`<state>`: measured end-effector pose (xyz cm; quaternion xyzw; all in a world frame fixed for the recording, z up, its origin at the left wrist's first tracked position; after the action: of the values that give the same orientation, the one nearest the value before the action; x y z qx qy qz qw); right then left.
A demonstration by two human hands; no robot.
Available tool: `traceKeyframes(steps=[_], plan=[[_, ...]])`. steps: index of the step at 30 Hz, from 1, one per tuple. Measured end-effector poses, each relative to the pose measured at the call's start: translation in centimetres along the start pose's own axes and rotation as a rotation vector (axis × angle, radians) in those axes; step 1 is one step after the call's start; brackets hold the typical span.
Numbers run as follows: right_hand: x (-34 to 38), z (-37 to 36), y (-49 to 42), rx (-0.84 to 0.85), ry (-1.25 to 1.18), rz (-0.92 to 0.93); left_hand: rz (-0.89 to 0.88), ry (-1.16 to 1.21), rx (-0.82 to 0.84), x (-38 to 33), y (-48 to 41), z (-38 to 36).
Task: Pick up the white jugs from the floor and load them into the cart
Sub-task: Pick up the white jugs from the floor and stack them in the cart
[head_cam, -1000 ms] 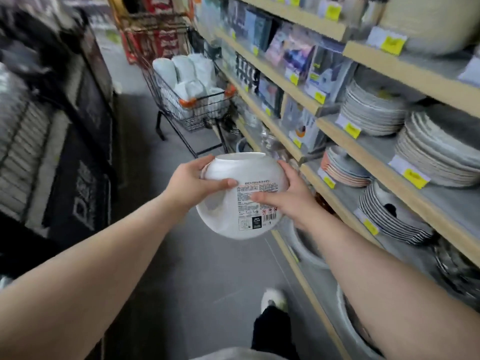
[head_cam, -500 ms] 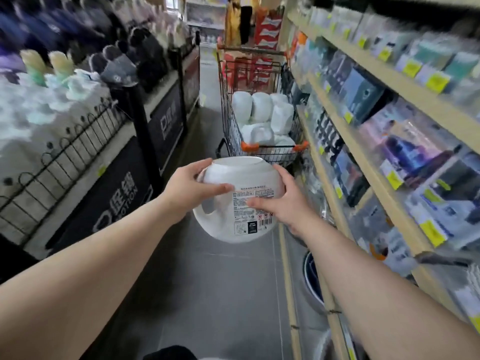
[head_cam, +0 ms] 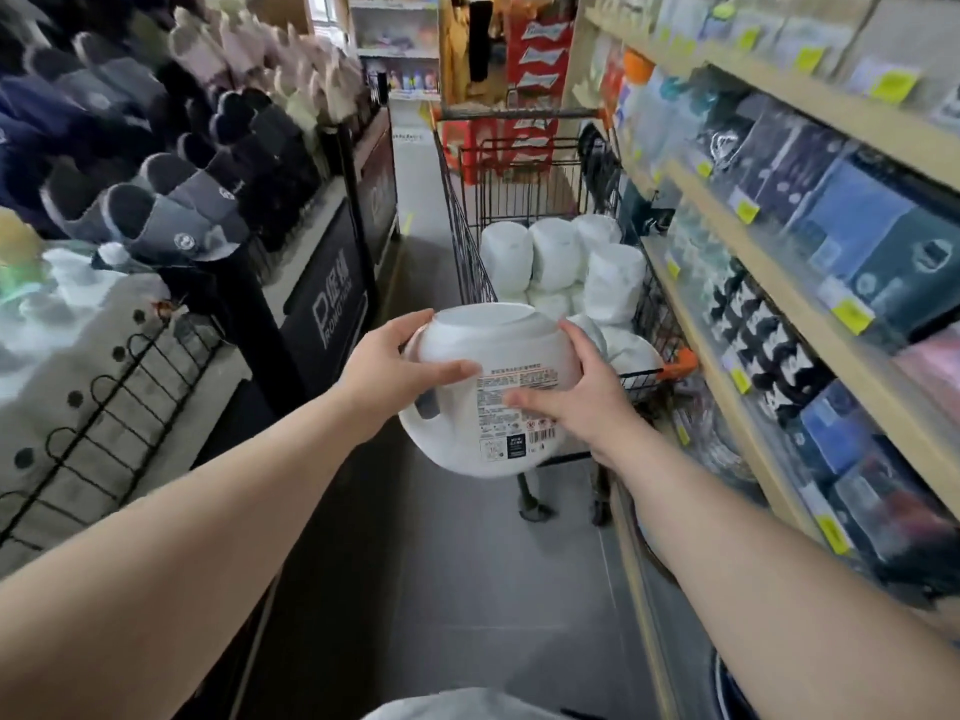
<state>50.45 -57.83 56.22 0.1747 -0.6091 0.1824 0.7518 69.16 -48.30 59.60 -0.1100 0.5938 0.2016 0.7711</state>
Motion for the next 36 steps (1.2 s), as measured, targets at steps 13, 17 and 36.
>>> traceKeyframes(steps=[13,17,36], plan=[[-2.7,6.8,-26.2,-0.071,0.049,-0.039,0.021,-0.069,0.123,-1.5,-28.1,-5.6],[-4.3,9.9,-32.3,-0.096,0.089,-0.086,0.07,-0.136,0.186,-1.1,-35.3,-8.6],[-17.3,13.1,-39.9,-0.674,-0.017,-0.553,-0.233,-0.67,1.161,5.6,-56.7,-27.3]])
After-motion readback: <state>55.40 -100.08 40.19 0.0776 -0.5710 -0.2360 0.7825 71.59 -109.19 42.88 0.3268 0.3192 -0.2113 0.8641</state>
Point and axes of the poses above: each hand's wrist, its own y-axis away from the middle knuckle, its own z-axis out of the back of the hand, x = y × z, the point moved 9 cm from there along -y, towards the middle knuckle, and after that the axes turned 1 degree about z, right-handed, at the moved point
